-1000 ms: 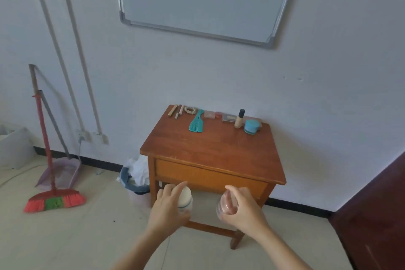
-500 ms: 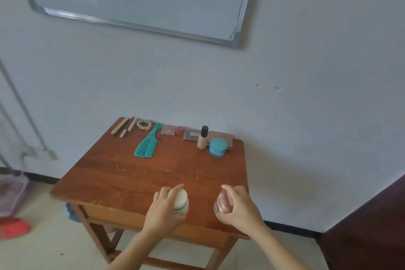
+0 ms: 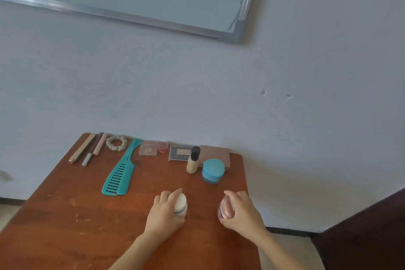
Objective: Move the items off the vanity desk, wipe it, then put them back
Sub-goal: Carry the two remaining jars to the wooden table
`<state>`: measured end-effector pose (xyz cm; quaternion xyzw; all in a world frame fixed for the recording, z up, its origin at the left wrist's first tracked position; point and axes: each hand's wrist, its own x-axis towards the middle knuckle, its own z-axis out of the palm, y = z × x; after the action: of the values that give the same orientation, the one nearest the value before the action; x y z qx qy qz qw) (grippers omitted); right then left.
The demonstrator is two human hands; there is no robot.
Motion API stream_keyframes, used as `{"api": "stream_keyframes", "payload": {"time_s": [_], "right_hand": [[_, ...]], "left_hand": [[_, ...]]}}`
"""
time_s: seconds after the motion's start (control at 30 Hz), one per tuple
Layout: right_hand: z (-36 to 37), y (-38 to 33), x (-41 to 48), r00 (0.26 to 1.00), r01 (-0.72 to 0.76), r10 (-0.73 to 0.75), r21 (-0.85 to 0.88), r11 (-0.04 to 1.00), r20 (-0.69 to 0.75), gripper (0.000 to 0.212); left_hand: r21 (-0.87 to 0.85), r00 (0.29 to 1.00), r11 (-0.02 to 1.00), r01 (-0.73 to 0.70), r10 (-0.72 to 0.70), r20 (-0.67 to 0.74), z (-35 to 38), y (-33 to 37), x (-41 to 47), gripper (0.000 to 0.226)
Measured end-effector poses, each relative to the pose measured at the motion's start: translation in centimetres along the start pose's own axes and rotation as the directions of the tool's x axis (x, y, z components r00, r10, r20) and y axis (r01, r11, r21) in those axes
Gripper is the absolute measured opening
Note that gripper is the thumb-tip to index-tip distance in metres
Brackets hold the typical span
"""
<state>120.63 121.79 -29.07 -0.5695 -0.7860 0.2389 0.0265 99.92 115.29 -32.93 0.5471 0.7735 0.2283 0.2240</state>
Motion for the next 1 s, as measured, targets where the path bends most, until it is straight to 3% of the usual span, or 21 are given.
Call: {"api": "stream_keyframes", "payload": {"time_s": [0.13, 0.37, 0.77, 1.0], "right_hand": [[-1.2, 0.2, 3.8, 0.997, -0.082, 0.081, -0.058, 0.995, -0.019, 0.071], [-0.6, 0.6, 7.9, 0.976, -0.195, 0.194, 0.003, 0.981, -0.095, 0.075], [-0.3, 0.9, 11.0, 0.967, -0.223, 0.220, -0.011, 0.975, -0.132, 0.079], [-0.9, 0.3, 9.8, 0.968, -0.210, 0.210, 0.019, 0.978, -0.137, 0.088]], "left_hand": [[0.016, 1.000, 1.000, -0.014, 0.014, -0.007, -0.8, -1.0, 4.9, 0.065], [0.059, 0.995, 0.993, -0.098, 0.097, 0.021, -1.3, -2.6, 10.0, 0.070], [-0.123, 0.985, 0.978, -0.166, 0.170, 0.023, -1.4, -2.9, 12.3, 0.071], [-0.018, 0.973, 0.973, -0.231, 0.231, -0.022, -1.7, -3.3, 11.6, 0.077]]}}
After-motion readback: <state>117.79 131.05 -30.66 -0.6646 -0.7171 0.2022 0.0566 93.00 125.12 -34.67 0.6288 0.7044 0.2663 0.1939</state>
